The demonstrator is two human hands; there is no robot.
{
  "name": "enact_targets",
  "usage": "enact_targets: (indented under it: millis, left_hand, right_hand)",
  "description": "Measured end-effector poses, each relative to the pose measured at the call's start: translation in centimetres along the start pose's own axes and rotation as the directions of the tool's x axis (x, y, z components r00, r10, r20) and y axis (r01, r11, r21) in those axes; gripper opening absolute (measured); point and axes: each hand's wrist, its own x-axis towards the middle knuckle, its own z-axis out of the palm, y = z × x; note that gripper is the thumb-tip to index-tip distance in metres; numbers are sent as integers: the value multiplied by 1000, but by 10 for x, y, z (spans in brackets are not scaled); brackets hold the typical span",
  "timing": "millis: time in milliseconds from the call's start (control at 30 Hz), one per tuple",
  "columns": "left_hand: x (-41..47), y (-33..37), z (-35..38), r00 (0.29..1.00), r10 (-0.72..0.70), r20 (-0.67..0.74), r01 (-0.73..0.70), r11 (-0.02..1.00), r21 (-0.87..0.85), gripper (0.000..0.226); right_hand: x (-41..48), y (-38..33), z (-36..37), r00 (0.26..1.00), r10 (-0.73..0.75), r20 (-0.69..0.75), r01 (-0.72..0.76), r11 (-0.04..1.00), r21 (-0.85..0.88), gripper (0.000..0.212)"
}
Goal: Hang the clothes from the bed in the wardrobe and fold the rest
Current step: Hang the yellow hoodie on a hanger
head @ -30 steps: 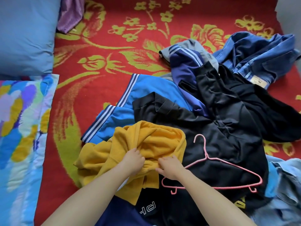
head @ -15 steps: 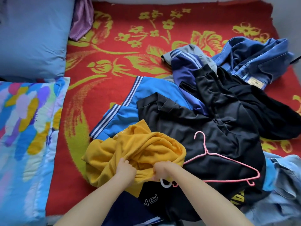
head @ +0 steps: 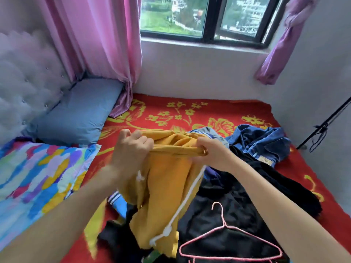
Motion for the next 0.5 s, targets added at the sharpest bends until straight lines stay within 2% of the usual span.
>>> enact_targets:
  millis: [67, 133, 233, 300, 333, 367, 400, 467, 500]
  left_hand:
    - [14, -7, -42, 988, 5, -155, 2, 999, 44, 7]
    - [21, -12, -71, 969, 21, -246, -3, 997, 72, 6]
    - [14, -15, -90, 969, 18, -248, -3, 998, 60, 14]
    - [-2, -8, -85, 983, 41, -182, -36, 999, 30, 12]
    - [-7, -4, -76, 994, 56, -95, -53, 998, 35, 8]
    - [-16, 3, -65, 995, 50, 83, -54, 997, 53, 9]
    - [-25, 9, -53, 951, 31, 309, -55, 996, 69, 11]
    - [-44, 26, -28, 747, 45, 664, -98, 994, 43, 15]
    - [-50, 32, -16, 643, 81, 761, -125, 992, 0, 19]
  right_hand:
    - [-9, -33, -38, 996, -58, -70, 59, 998, 18, 43]
    - [-16, -57, -67, 996, -86, -24, 87, 994, 62, 45]
    - [-27, -72, -84, 984, -89, 156, 73, 992, 102, 32]
    - [-34, -62, -74, 963, -15, 268, -2, 998, 62, 33]
    - [-34, -53, -66, 950, 34, 310, -43, 999, 22, 32]
    - [-38, -43, -54, 934, 83, 348, -81, 997, -18, 30]
    - [-41, -33, -41, 917, 123, 380, -106, 992, -65, 27]
    - [-48, -17, -14, 891, 176, 420, -109, 978, -177, 19]
    - [-50, -12, -3, 888, 185, 421, -98, 971, -220, 16]
